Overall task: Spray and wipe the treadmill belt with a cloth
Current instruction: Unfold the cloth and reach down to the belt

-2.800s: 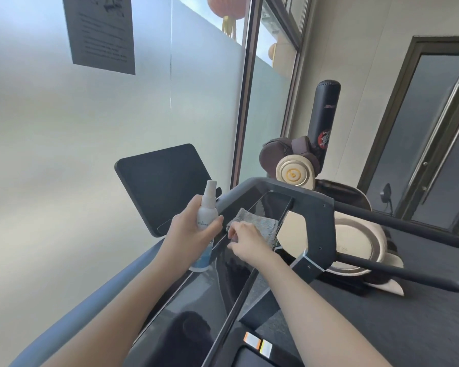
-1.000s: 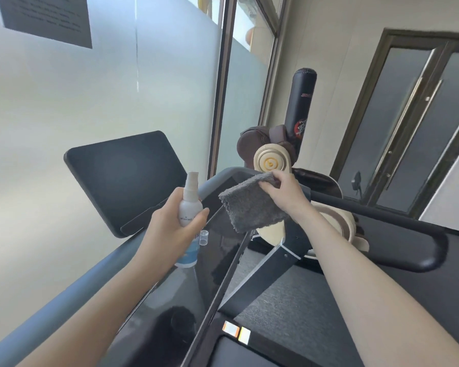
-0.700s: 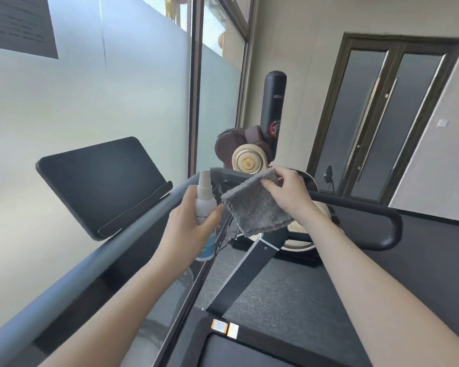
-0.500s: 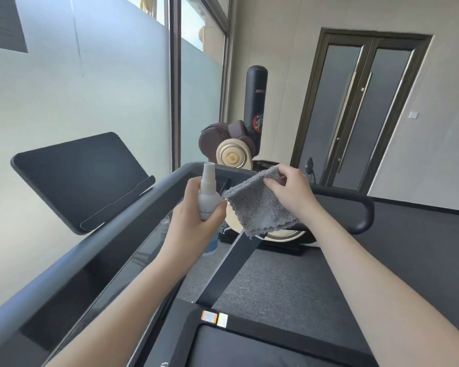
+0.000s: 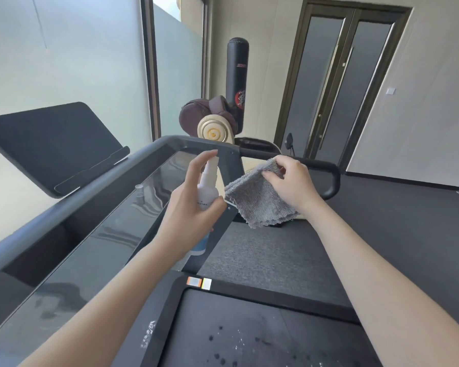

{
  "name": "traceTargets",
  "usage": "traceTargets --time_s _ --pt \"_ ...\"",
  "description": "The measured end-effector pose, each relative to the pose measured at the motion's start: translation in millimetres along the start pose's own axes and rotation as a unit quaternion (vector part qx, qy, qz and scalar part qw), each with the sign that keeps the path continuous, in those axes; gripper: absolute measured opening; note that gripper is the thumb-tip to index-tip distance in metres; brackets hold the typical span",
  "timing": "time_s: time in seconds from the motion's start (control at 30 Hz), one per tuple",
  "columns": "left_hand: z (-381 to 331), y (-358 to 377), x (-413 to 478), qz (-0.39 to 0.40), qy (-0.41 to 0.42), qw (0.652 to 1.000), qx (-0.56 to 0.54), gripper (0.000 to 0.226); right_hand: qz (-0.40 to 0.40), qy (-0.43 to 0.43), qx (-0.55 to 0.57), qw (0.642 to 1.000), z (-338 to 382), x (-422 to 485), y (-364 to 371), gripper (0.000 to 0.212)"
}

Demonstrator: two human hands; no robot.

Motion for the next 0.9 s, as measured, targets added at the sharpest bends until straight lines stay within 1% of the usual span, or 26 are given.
traceTargets --time_s 0.23,0.37,0.53,0.6,0.7,0.8,0.9 --pt "-23 5 -48 -0.048 -0.012 0.999 0.009 0.065 0.001 -0.058 0.052 0.997 31 -26 -22 0.017" --pt "-36 4 -80 -0.087 -0.032 0.996 0.004 0.063 0.009 -0.082 0.052 0.995 46 -44 -38 0.018" --pt "-60 -6 -125 -0.127 -0.025 0.991 0.012 0.068 -0.007 -0.105 0.081 0.991 73 -69 -71 0.015" --pt "-68 -13 -141 -0.140 -0.018 0.990 0.020 0.066 -0.014 -0.110 0.085 0.990 84 -78 -84 0.017" --pt "-75 -23 -163 -0.150 -0.010 0.988 0.025 0.064 -0.023 -0.114 0.100 0.988 103 -94 -100 0.015" --pt "-78 -32 -188 -0.144 -0.006 0.989 0.017 0.065 -0.029 -0.109 0.138 0.984 125 -117 -113 0.005" --pt "-78 -44 -217 -0.144 0.000 0.989 0.017 0.067 -0.033 -0.108 0.169 0.979 150 -144 -126 0.007"
Point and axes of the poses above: each hand's wrist, its own x-axis towards the middle knuckle, its own y-axis out of the palm, z = x × y, the point moved 10 cm from there along x, towards the middle knuckle, and after that the axes turned 15 degrees about -y, right-handed, at the moved point
